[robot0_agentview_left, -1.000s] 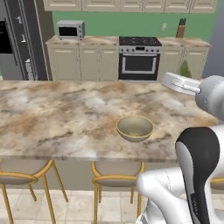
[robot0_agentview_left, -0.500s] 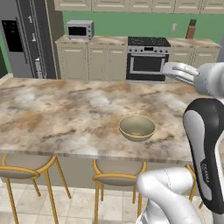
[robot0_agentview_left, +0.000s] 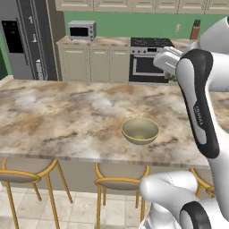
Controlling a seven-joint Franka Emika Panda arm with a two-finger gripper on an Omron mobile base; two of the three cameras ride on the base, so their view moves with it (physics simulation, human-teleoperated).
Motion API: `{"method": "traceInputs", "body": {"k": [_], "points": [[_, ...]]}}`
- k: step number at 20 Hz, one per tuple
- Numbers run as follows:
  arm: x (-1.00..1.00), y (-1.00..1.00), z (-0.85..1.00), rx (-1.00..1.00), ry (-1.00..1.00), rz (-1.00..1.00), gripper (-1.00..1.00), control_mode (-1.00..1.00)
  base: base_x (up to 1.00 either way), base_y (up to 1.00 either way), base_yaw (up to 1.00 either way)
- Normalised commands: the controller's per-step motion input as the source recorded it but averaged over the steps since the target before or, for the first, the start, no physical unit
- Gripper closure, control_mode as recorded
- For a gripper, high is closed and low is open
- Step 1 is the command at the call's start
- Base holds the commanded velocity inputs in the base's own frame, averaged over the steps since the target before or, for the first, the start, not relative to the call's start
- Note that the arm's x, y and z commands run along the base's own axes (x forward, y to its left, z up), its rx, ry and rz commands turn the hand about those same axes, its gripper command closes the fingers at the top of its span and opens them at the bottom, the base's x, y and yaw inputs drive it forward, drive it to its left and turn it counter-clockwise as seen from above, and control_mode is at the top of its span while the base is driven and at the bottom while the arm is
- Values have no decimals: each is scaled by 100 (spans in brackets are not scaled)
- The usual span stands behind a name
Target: There is a bowl on the dining counter. Grab a lemon wedge from the fridge and place it in the bowl. Then get the liquor bottle and glass cup from the cabinet and place them next to the bowl.
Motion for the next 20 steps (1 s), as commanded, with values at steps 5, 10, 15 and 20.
{"method": "traceInputs", "body": {"k": [5, 10, 15, 20], "points": [[20, 0, -63, 0, 32, 0, 100, -100, 0, 0, 0], [3, 0, -72, 0, 22, 0, 100, -100, 0, 0, 0], [19, 0, -57, -1, 13, 0, 100, -100, 0, 0, 0], [17, 0, -55, 0, 15, 0, 100, -100, 0, 0, 0]]}}
